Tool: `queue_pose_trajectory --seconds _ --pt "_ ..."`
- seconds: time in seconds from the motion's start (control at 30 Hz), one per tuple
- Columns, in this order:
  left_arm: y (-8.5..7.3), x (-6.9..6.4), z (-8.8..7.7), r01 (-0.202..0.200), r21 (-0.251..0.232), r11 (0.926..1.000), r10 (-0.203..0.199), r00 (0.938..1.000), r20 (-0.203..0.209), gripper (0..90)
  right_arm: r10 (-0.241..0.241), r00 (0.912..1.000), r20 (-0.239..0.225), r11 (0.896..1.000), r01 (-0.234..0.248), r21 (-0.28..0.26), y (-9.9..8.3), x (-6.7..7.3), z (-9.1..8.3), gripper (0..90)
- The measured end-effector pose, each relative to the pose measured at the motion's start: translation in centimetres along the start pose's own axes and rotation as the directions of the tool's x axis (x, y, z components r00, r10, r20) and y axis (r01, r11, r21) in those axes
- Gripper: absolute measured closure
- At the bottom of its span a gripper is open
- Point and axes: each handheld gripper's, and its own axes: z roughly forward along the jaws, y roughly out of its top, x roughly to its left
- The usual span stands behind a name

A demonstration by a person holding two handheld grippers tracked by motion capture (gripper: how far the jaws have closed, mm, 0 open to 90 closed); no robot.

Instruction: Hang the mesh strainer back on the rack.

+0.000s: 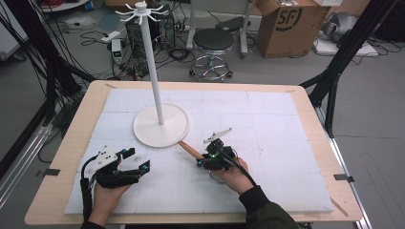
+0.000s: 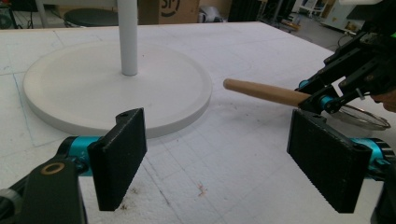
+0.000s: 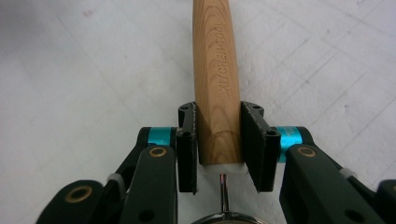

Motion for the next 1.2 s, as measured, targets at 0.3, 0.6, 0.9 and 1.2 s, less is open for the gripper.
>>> queue_pose_trajectory --seconds 0.3,0.6,0.9,1.2 --pt "0.0 0.0 0.0 -0.001 0.001 1.0000 0.001 1.0000 0.002 20.5 0.067 0.9951 -0.073 0.977 -0.080 -0.199 0.5 -0.9 -2.0 68.5" --pt "0.0 0.0 0.0 -0.001 0.000 1.0000 0.001 1.0000 0.001 20.5 0.081 0.9861 -0.145 0.892 -0.137 -0.431 2.6 -0.9 -4.4 68.5" --pt "0.0 0.1 -0.1 0.004 -0.003 1.0000 -0.004 1.0000 0.009 20.5 0.049 0.9857 -0.161 0.838 -0.129 -0.530 5.3 -0.3 -5.1 68.5" --pt "0.0 0.1 -0.1 0.007 -0.006 1.0000 -0.006 0.9999 0.014 20.5 0.034 0.9865 -0.160 0.775 -0.127 -0.619 7.6 0.3 -5.8 68.5"
